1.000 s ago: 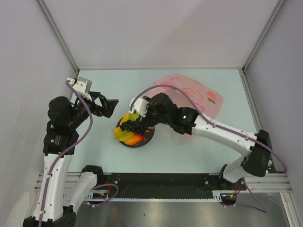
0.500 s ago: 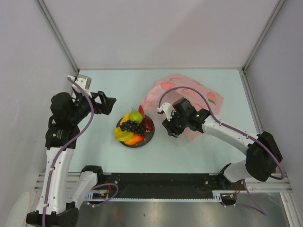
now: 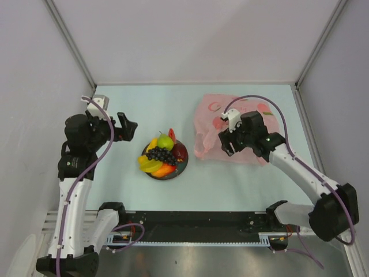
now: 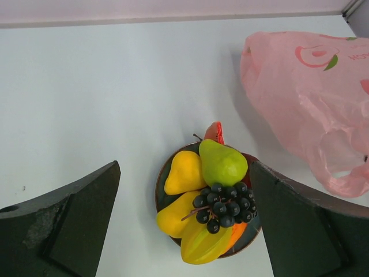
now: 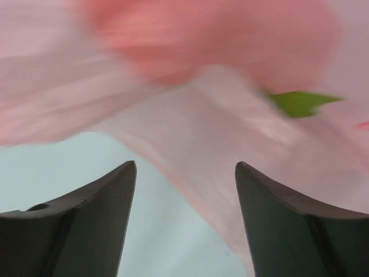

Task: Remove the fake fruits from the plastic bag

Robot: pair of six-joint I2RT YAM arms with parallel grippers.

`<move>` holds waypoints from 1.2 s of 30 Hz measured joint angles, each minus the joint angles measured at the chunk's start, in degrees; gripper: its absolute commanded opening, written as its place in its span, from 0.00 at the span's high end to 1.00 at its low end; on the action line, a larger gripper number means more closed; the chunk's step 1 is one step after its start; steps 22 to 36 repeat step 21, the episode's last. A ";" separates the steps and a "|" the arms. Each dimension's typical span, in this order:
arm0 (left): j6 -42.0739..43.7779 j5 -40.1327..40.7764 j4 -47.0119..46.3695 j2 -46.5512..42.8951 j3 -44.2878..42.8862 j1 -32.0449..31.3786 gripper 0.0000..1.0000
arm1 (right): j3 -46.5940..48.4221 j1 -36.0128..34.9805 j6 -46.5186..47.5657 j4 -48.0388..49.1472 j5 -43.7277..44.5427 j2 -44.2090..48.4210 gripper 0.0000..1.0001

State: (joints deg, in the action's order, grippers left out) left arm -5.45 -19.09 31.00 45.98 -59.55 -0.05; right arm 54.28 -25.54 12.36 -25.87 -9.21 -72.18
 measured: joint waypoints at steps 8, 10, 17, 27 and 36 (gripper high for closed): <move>-0.46 -0.28 0.04 0.72 1.03 0.83 0.00 | 2.32 -5.62 3.30 -12.87 3.10 12.79 0.00; -0.15 0.57 0.02 1.18 1.49 0.83 0.00 | 3.02 -4.15 3.96 -16.26 7.45 13.00 0.00; -0.09 1.99 -1.27 1.62 4.79 0.90 0.00 | 3.45 -0.85 4.50 -22.71 14.82 14.62 0.00; 0.48 2.93 -1.55 1.60 5.99 0.94 0.00 | 3.58 -0.17 3.74 -23.26 16.35 15.28 0.00; 0.48 2.93 -1.55 1.60 5.99 0.94 0.00 | 3.58 -0.17 3.74 -23.26 16.35 15.28 0.00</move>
